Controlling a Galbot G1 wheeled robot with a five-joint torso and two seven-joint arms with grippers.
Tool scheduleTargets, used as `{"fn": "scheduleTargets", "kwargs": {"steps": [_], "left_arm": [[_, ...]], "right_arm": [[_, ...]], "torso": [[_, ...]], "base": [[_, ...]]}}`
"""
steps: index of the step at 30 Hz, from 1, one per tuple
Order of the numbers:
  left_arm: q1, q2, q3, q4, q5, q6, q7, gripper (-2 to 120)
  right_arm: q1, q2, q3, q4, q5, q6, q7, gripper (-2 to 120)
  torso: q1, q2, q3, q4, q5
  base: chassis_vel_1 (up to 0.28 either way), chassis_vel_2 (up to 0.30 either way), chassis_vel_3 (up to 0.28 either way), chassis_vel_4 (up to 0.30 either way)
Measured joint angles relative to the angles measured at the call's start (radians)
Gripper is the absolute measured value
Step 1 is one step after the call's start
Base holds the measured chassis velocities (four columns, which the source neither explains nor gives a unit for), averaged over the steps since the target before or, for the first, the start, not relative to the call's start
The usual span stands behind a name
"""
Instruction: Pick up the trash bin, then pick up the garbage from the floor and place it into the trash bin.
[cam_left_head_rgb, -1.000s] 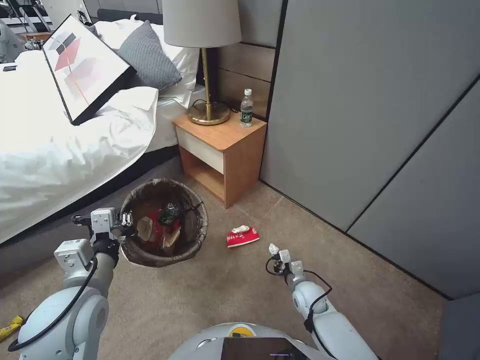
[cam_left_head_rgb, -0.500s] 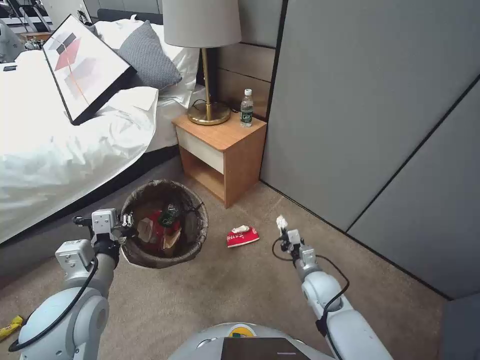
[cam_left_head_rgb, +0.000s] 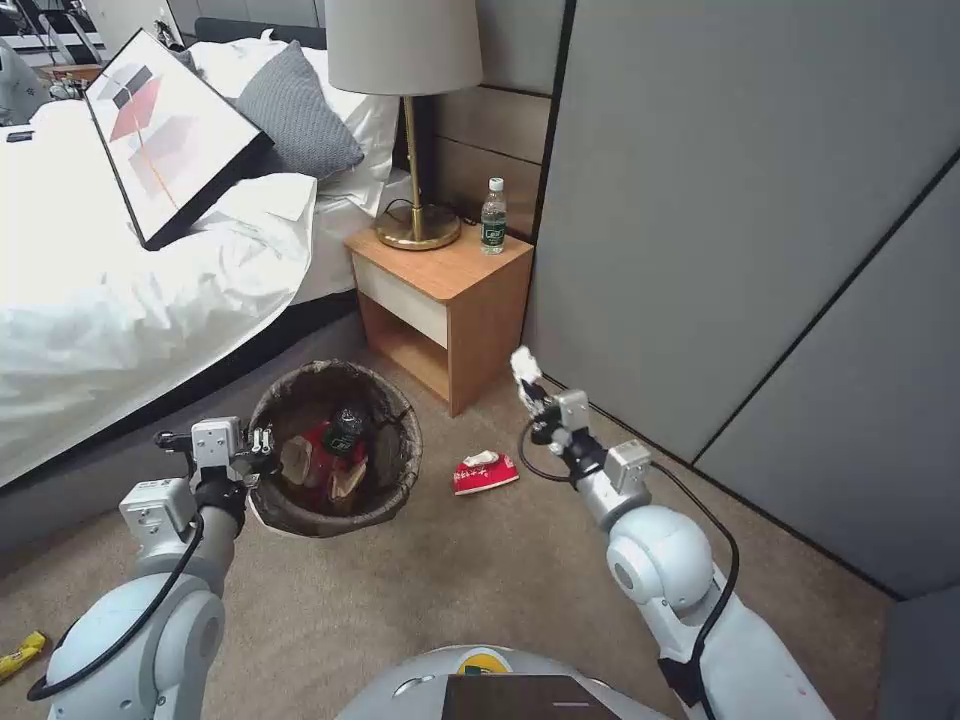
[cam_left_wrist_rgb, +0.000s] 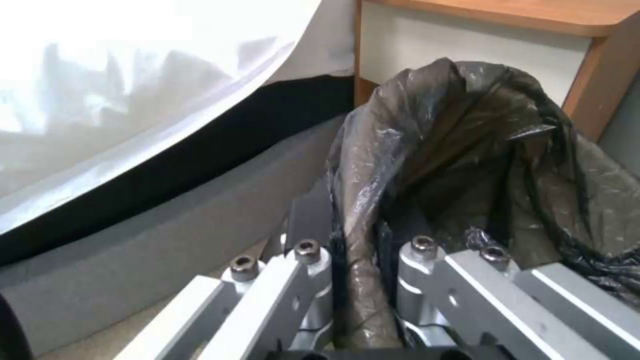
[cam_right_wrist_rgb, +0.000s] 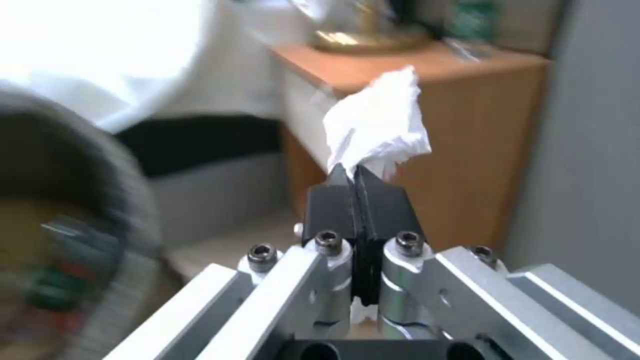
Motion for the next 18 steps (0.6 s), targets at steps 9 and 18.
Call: {"fn": "scheduleTargets", "kwargs": {"steps": [9, 18], "left_arm": [[-0.004, 0.016, 0.021, 0.000, -0.001, -0.007, -0.009, 7], [-0.004, 0.011, 0.027, 0.000, -0.003, -0.004, -0.012, 7]], "right_arm": [[0.179, -0.055, -0.151, 0.033, 0.165, -0.118, -0.129, 0], [0.265, -0.031, -0.356, -0.020, 0.164, -0.134, -0.080, 0]], "torso": [[0.000, 0.000, 0.000, -0.0001, 0.0000], [0.000, 0.000, 0.000, -0.0001, -0.0001]], "base": [[0.000, 0.000, 0.000, 0.000], [0.000, 0.000, 0.000, 0.000]]}}
